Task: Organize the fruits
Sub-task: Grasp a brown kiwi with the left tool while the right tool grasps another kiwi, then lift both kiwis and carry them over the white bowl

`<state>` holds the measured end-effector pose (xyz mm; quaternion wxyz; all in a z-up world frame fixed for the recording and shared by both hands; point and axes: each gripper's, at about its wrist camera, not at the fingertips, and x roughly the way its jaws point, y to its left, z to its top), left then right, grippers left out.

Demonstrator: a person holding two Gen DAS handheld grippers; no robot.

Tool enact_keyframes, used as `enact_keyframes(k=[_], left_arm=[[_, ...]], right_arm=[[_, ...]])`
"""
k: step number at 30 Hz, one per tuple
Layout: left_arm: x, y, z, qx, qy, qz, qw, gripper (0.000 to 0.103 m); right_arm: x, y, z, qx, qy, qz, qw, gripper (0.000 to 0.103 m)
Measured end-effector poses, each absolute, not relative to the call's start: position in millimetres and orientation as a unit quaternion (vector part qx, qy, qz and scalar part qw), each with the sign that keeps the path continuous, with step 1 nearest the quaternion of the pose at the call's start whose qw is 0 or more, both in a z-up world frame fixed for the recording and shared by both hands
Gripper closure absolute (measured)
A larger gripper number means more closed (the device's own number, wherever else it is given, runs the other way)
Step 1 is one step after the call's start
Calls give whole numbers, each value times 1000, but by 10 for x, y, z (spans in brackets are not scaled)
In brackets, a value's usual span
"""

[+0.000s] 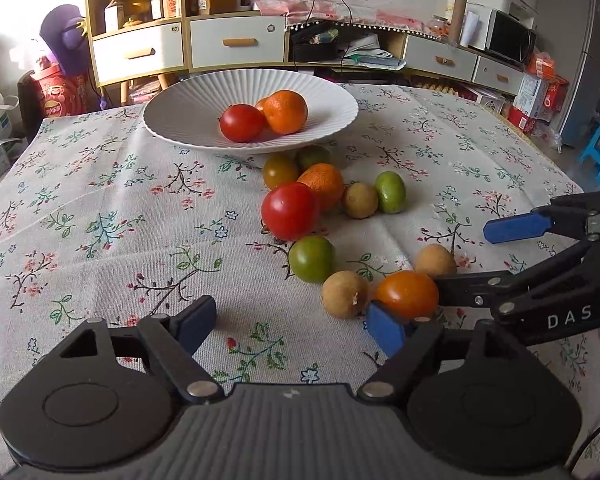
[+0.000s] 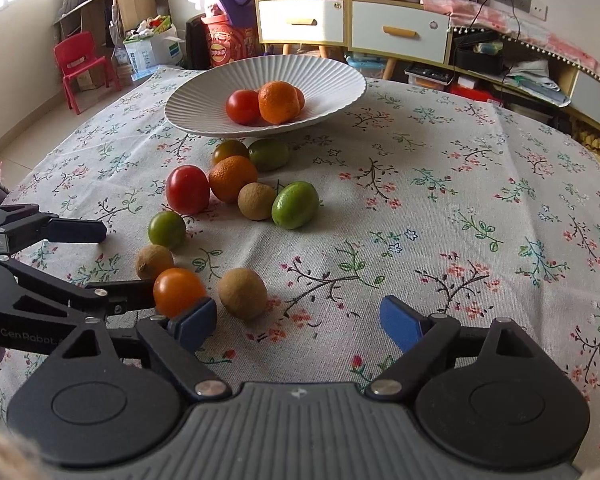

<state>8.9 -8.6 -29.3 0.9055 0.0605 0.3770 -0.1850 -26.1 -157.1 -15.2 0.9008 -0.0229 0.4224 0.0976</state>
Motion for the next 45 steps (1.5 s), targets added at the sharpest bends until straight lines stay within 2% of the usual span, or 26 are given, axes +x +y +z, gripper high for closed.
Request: enact_keyframes(k=[5, 7, 16, 19, 21, 45], left_arm=[[76, -110, -269, 48, 371, -204, 905, 46], [76, -129, -260, 42, 371, -213, 903, 57], [83, -169, -260, 33, 373, -230, 898, 84], [86, -173, -260, 32, 373, -231, 898, 85], [85, -168, -257, 30, 372, -231, 898, 86], [122, -123, -25, 13, 347, -228, 910, 86]], right_arm=[[-271, -1541, -133, -29, 418, 102, 902, 30], [-265, -1532, -122, -29, 415, 108, 903, 39], [-273, -1440, -102, -36, 414, 134, 900, 68], [-267, -1428, -101, -33, 417, 143, 897, 78], [-269, -1419, -99, -33, 416, 145, 897, 80], [-211, -1460, 85, -8, 396, 140, 908, 80]])
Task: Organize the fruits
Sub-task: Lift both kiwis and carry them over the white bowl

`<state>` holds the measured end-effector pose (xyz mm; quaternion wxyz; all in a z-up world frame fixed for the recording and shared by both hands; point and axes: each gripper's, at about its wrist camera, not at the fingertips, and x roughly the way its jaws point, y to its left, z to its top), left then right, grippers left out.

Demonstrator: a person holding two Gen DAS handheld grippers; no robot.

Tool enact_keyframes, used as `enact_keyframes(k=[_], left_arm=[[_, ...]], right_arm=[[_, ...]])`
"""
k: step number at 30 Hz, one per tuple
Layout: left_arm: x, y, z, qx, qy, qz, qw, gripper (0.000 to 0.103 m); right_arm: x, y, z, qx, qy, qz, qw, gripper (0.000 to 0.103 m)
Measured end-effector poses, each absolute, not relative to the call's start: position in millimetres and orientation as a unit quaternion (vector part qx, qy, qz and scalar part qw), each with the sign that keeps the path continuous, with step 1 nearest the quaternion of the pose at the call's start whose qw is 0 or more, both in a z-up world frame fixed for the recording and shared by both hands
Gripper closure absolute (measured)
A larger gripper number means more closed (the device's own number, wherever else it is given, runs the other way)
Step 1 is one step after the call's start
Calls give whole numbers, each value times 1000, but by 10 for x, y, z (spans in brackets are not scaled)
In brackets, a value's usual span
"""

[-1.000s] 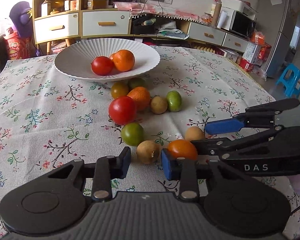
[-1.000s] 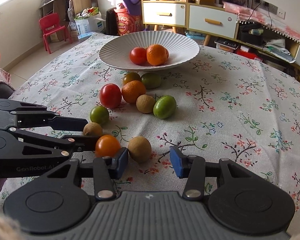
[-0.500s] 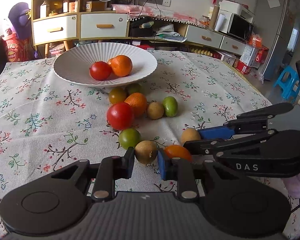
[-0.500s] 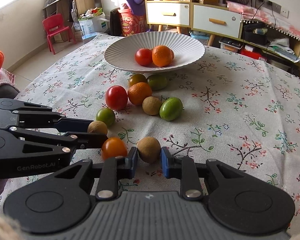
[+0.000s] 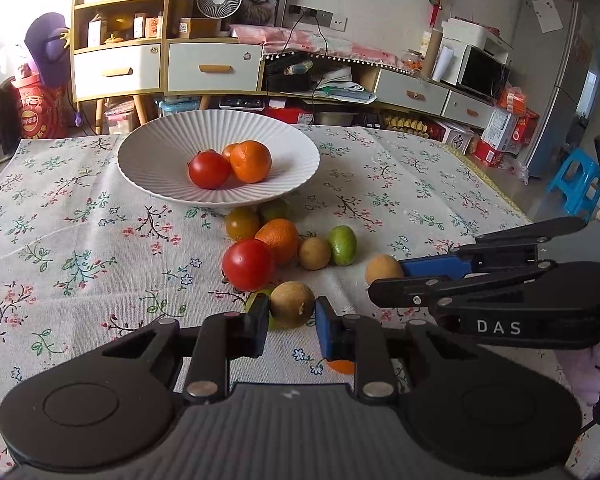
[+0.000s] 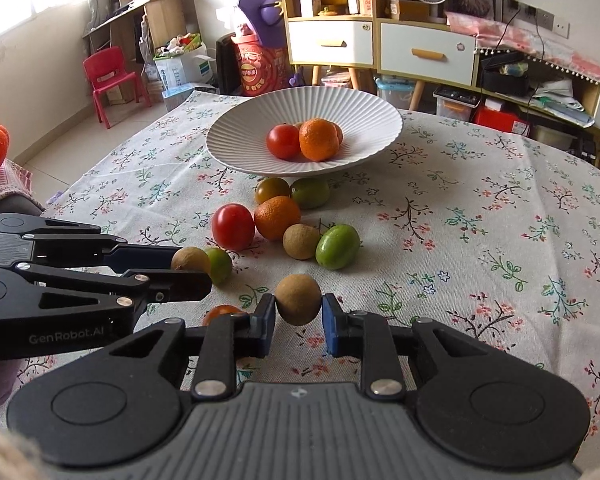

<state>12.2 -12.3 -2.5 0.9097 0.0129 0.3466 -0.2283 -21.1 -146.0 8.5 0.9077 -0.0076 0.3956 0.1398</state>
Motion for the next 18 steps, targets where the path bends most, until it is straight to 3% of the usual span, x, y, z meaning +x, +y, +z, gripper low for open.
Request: enact_keyframes(k=[8, 18], left_arm=[[396, -103, 195, 17, 310, -218, 925, 86], [1042, -71, 180, -2, 327, -217, 920, 86]], right_arm=[[41, -1595, 350, 3, 361, 141, 922, 80], [787, -1733, 367, 42, 359, 123, 924, 80]])
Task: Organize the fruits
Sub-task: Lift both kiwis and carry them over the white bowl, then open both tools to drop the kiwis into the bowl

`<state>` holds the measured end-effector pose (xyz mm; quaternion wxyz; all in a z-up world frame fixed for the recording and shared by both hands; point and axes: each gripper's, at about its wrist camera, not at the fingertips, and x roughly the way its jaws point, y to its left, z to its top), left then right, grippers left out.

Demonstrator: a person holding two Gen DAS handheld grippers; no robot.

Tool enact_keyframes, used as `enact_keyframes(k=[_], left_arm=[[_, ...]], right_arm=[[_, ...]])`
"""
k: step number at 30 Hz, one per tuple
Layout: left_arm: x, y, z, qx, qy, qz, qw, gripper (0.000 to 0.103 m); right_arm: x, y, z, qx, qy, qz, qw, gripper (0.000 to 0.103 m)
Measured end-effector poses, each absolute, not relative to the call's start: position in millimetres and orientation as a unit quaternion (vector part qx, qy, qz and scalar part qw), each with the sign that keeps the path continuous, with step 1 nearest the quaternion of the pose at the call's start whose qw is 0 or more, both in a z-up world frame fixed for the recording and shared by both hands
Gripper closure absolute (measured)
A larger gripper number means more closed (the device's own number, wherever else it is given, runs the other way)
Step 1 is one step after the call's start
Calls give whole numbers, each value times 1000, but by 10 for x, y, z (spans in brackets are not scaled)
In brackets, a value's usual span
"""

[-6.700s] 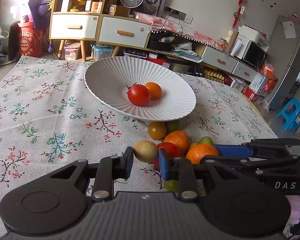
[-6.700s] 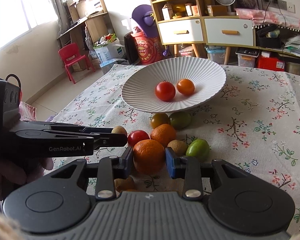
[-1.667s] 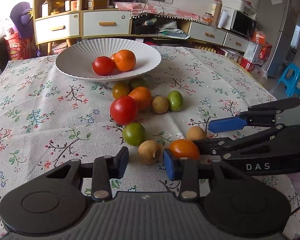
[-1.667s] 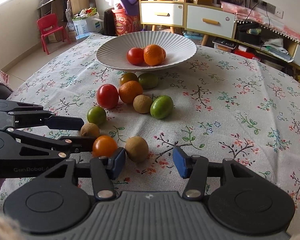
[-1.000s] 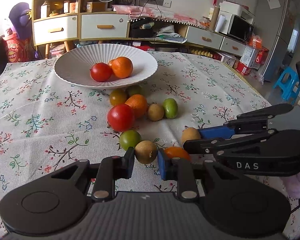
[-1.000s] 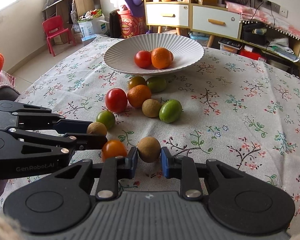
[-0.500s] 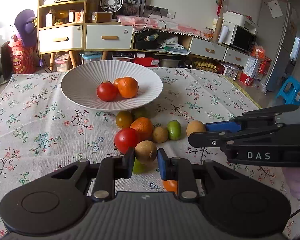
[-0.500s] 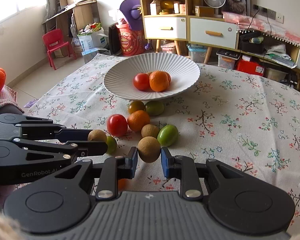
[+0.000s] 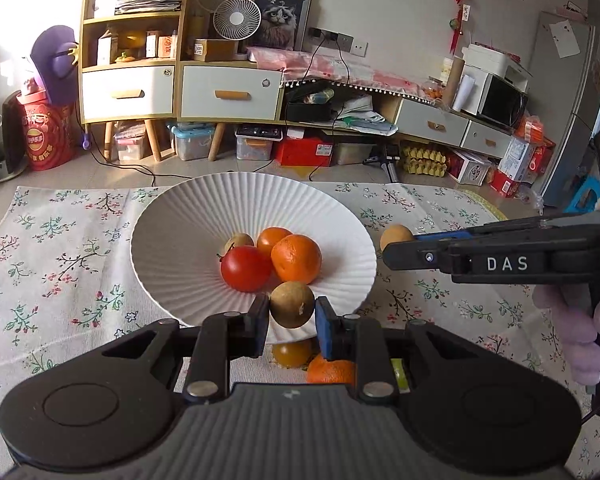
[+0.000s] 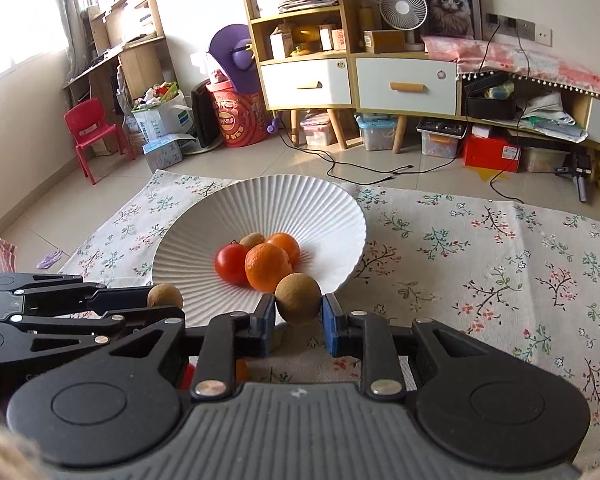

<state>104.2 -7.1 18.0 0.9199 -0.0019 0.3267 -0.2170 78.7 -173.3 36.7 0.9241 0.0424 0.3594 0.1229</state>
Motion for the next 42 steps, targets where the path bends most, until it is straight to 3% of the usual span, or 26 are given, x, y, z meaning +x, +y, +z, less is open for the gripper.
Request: enact_keyframes(k=[13, 32, 38, 42], left_arm=[[1367, -83, -77, -16, 349, -227, 909, 86], [1462, -46, -111, -25, 340, -234, 911, 85], [1452, -31, -85, -24, 340, -231, 911, 81], [1391, -41, -49, -19, 340, -225, 913, 69]], right_arm=[[1651, -1544, 166, 63, 388, 122, 911, 80], [1901, -1346, 61, 65, 421, 119, 897, 80], [1871, -1397, 107, 91, 421, 117, 895, 76], [1785, -1467, 202, 95, 411, 110, 900, 69]])
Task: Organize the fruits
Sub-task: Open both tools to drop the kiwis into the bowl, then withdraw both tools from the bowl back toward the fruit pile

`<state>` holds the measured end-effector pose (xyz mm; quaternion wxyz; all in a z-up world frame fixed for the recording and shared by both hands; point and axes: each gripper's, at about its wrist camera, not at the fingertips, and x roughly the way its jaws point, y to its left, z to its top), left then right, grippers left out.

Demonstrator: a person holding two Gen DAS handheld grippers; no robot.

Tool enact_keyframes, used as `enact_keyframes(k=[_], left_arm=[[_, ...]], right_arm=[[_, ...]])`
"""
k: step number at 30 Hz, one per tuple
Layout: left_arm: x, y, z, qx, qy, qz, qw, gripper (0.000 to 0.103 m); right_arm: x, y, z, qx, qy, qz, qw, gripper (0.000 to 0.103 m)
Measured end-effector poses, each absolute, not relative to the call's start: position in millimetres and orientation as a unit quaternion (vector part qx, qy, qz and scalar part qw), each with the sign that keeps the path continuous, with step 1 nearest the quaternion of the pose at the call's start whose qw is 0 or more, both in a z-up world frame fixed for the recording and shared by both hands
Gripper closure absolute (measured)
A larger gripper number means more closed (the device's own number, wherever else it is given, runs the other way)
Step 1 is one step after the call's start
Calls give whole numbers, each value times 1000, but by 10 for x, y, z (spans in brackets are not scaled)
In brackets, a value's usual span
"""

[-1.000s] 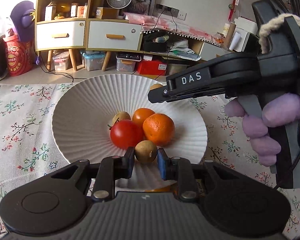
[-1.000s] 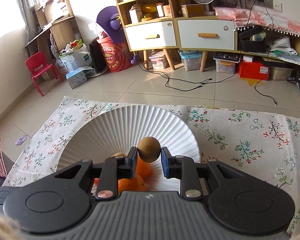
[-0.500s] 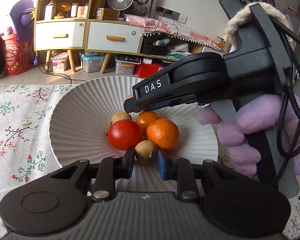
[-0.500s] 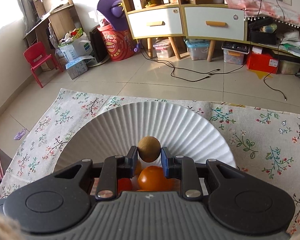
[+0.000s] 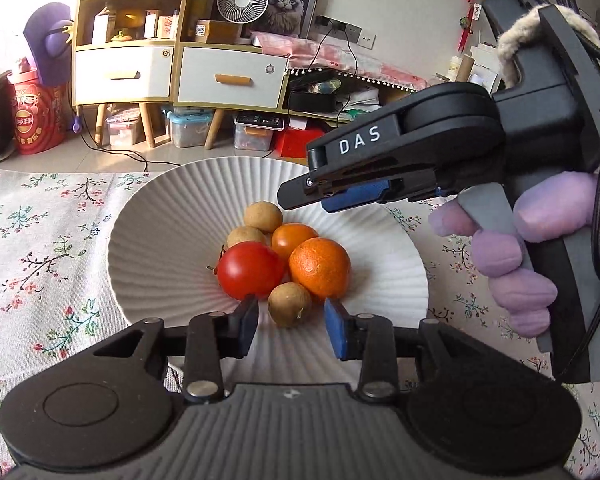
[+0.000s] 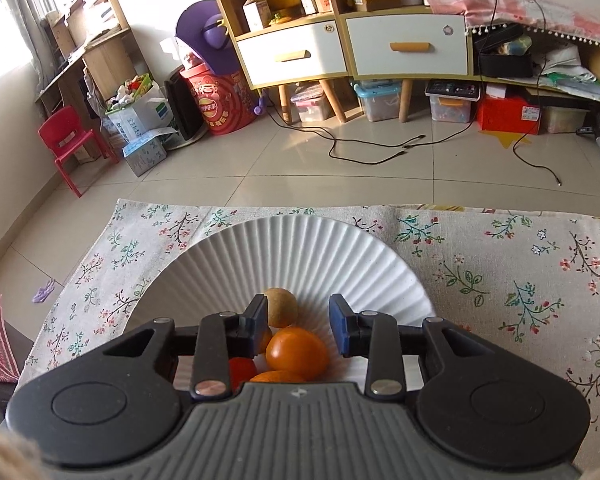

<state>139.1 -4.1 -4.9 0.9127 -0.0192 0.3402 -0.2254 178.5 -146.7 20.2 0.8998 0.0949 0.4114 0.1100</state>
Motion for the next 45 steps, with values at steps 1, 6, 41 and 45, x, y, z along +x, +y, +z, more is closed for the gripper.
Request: enact_keyframes(k=[1, 6, 41, 45], left_arm=[[1372, -50, -36, -16, 341, -224, 913, 66], [1241, -89, 57, 9, 334, -218, 917, 56], [254, 89, 165, 13, 348, -159, 924, 6], [197, 89, 93, 15, 349, -159, 924, 6]], right_arm=[[1759, -1492, 223, 97, 410, 110, 900, 66], [1579, -1608, 294, 98, 409, 107, 901, 55], [193, -1898, 289, 51, 380, 81, 920, 4], [87, -1890, 194, 43, 385, 75, 919, 2]])
